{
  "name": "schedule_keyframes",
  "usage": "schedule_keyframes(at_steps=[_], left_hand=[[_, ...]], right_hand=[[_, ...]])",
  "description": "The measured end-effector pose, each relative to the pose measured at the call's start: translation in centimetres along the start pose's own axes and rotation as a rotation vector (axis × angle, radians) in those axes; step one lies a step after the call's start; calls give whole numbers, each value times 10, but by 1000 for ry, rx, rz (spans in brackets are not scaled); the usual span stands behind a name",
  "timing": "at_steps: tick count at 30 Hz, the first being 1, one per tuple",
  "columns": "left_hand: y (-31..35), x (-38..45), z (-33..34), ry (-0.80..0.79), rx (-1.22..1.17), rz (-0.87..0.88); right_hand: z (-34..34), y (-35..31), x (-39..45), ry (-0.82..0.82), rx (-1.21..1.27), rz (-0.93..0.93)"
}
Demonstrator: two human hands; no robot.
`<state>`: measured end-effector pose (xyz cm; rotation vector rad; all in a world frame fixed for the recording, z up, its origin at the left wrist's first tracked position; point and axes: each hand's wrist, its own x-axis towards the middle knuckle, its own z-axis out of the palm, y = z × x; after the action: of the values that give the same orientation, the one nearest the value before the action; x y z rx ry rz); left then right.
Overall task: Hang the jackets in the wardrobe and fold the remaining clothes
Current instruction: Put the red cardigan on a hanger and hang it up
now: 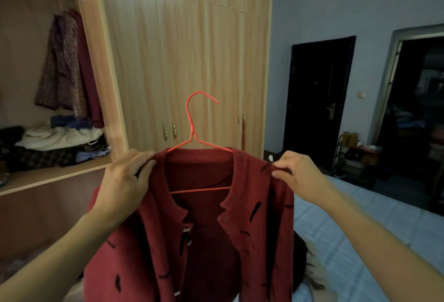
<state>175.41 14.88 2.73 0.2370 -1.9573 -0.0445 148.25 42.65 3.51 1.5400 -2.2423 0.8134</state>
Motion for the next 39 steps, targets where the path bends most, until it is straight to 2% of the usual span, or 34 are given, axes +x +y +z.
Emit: schedule_keyframes(at_steps=[2, 6, 14, 16, 20, 22, 26, 33, 36, 39], left_hand=[[-1, -11, -7, -10, 25, -15], [-6, -31, -25, -24, 49, -33], [-36, -57, -73, 23, 107, -34], [-50, -62, -87, 31, 118, -35], [-85, -70, -124, 40, 143, -28], [-105, -75, -146, 54, 147, -12], [-147, -88, -187, 93, 203, -28], [-201, -107, -247, 100, 257, -44], [-214, -115, -261, 67, 262, -61], [-220, -122, -269, -12, 329, -65]], right_hand=[[-6, -3, -2, -77, 36, -2], [-13, -16, -1, -129, 209, 66], [3, -60, 22, -264, 421, 25], [12, -74, 31, -274, 493, 24], [35, -116, 56, -187, 543, 27], [51, -146, 71, -118, 471, -19], [85, -212, 97, -1, 152, -156], [141, -317, 128, 109, -238, -303], [170, -355, 131, 104, -282, -383], [192, -392, 136, 172, -123, -412]])
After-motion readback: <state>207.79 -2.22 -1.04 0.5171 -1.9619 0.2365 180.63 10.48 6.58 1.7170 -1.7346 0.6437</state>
